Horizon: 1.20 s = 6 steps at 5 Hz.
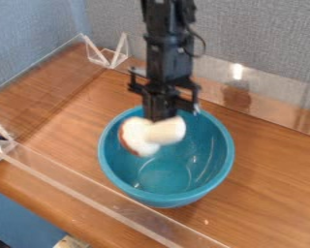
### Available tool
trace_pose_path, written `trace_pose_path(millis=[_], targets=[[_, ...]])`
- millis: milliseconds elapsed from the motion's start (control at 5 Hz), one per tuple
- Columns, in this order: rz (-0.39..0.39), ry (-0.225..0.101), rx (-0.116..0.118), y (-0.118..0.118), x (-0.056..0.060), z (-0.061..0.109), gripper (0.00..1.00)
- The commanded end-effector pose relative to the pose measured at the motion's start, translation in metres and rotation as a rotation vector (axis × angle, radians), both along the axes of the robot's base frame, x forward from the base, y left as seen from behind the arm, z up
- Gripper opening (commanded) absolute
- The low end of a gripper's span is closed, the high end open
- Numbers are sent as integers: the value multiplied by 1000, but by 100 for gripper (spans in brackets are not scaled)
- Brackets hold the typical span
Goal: Remove the mushroom from inside the blue bowl and put it on the table
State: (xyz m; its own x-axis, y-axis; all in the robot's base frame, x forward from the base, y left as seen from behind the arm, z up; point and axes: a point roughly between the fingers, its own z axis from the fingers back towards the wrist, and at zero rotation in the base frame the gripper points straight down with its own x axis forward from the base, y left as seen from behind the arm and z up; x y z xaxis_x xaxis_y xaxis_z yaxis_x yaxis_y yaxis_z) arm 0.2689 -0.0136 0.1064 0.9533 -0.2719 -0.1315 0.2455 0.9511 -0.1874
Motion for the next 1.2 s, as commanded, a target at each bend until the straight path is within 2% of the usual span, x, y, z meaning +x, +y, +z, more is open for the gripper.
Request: trace_pose_path(millis=[0,200,400,600,800,1000], targets=[[101,-103,5,46,6,46,0],[288,-89,32,97,2,51,0],[376,-42,64,147,-18,32,0],[369,2,87,147,-21,5,0],[316,8,79,127,-24,6,0],[311,8,80,121,-21,4,0]])
